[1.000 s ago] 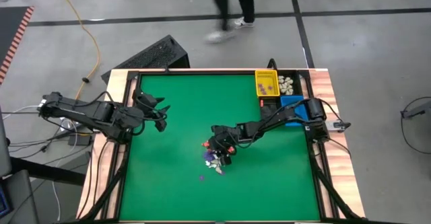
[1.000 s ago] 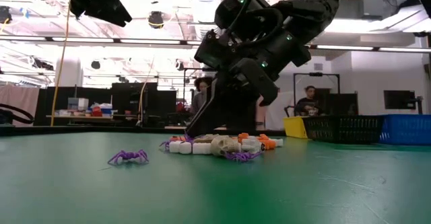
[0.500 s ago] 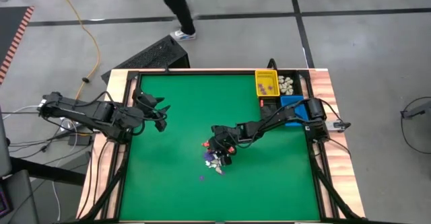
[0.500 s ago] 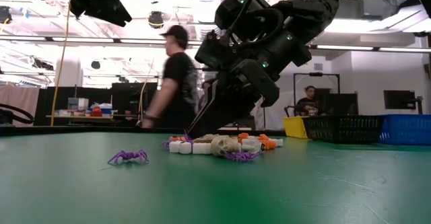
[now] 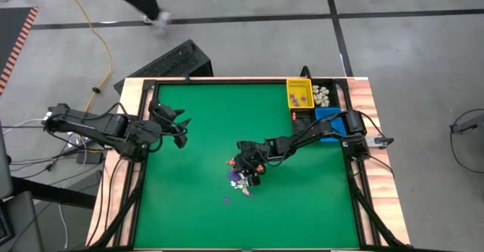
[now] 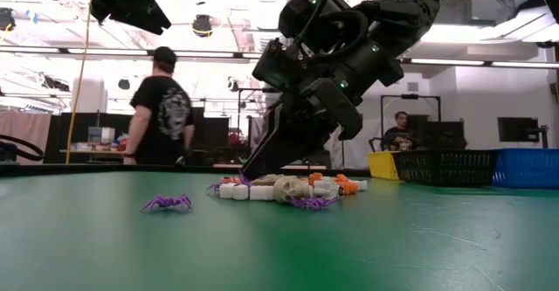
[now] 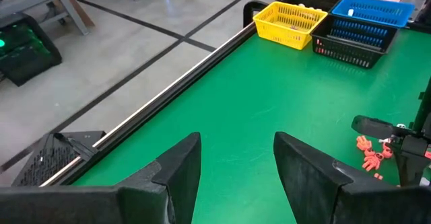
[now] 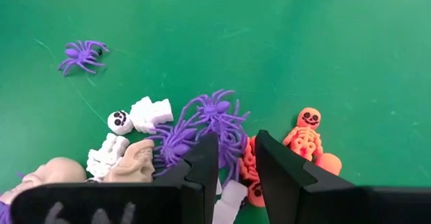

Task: Sort Halloween decoration
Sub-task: Put the purple spider toy into the yellow basket

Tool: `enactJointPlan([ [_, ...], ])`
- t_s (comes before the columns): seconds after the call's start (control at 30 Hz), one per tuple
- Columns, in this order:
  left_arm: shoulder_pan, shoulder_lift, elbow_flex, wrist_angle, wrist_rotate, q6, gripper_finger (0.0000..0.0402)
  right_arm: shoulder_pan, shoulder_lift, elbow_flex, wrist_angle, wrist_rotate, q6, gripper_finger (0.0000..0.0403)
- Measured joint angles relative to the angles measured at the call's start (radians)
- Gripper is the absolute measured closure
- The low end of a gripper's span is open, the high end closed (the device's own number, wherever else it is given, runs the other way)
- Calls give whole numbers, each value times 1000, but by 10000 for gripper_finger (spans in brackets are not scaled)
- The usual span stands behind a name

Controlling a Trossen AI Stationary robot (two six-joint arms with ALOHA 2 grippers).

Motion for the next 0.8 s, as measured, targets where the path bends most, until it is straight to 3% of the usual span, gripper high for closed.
enactJointPlan([
  [0.8,0,0,0,-1,-3,0,223,0,-1,0,-2,-24,-18,331],
])
